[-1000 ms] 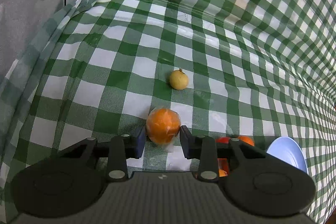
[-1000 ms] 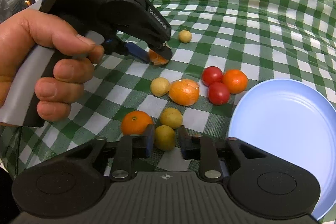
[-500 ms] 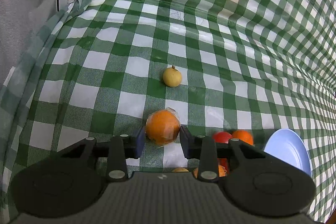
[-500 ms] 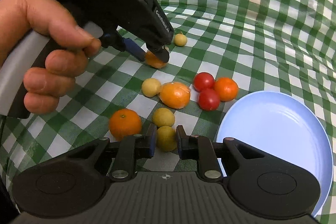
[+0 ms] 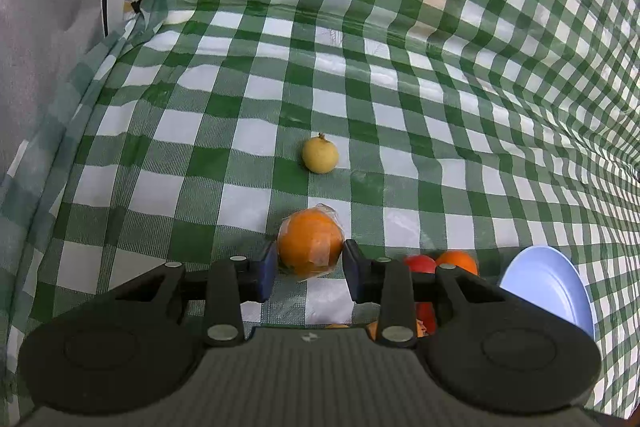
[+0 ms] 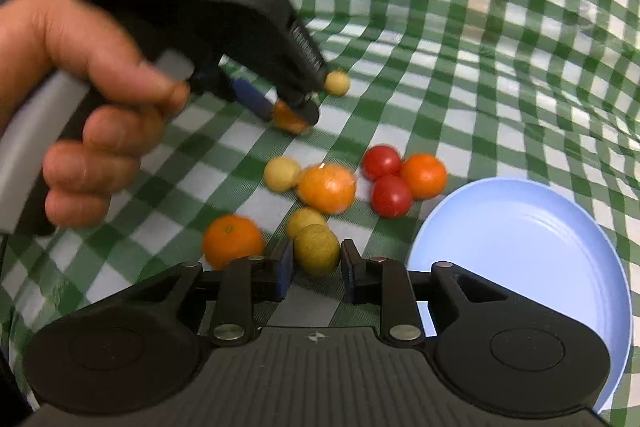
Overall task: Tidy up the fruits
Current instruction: 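Close the right tool on the small yellow fruit, then carry the mandarin in the left tool while the right tool carries the yellow fruit to the plate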
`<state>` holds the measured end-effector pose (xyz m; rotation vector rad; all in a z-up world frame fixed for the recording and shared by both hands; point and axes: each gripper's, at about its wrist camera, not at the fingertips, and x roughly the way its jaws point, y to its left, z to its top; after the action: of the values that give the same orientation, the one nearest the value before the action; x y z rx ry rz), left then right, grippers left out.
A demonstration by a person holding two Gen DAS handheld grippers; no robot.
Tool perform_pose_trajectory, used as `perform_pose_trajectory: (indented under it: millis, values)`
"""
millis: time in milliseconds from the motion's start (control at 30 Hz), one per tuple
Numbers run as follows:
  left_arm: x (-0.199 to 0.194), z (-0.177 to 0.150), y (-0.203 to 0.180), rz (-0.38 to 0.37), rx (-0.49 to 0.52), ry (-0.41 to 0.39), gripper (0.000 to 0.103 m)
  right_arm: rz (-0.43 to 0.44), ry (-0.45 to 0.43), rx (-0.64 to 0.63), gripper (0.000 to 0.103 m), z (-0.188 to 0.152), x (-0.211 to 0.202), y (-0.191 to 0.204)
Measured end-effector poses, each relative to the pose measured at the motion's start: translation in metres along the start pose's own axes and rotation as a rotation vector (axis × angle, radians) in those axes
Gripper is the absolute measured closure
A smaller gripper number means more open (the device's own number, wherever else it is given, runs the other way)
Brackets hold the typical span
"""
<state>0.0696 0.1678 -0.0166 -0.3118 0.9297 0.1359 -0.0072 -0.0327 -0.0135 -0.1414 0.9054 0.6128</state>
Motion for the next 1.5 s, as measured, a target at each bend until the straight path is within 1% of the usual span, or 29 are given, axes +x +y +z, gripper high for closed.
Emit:
perform_pose_trajectory:
  millis: [200, 467, 600, 700, 867, 1033, 1200, 1267, 1400, 1500]
  values:
    - [-0.003, -0.001, -0.008, 0.003, 0.026, -0.031, 0.064, -0.023, -0.052, 0.043, 0.076, 0.004, -0.008, -0.011]
    - [-0.016, -0.003, -0.023, 0.022, 0.061, -0.122, 0.064, -0.073, -0.136, 0.132, 0.076, 0.01, -0.023, -0.029]
    - [-0.022, -0.005, -0.034, 0.012, 0.086, -0.159, 0.065, -0.103, -0.173, 0.182, 0.076, 0.013, -0.029, -0.041]
    - [-0.028, -0.007, -0.043, 0.0, 0.112, -0.192, 0.065, -0.142, -0.195, 0.208, 0.076, 0.014, -0.033, -0.051]
    - [-0.032, -0.01, -0.055, -0.034, 0.148, -0.223, 0.065, -0.218, -0.202, 0.261, 0.076, 0.015, -0.035, -0.074]
    - [-0.037, -0.012, -0.062, -0.076, 0.184, -0.244, 0.065, -0.299, -0.188, 0.309, 0.076, 0.012, -0.036, -0.098]
    - [-0.041, -0.018, -0.07, -0.117, 0.225, -0.262, 0.065, -0.356, -0.188, 0.353, 0.076, 0.008, -0.043, -0.118]
    - [-0.043, -0.02, -0.076, -0.13, 0.256, -0.28, 0.065, -0.373, -0.187, 0.367, 0.076, 0.005, -0.044, -0.125]
    - [-0.05, -0.03, -0.094, -0.146, 0.354, -0.334, 0.065, -0.397, -0.181, 0.39, 0.076, 0.003, -0.044, -0.134]
    - [-0.054, -0.039, -0.105, -0.175, 0.422, -0.363, 0.065, -0.407, -0.181, 0.398, 0.076, 0.002, -0.045, -0.136]
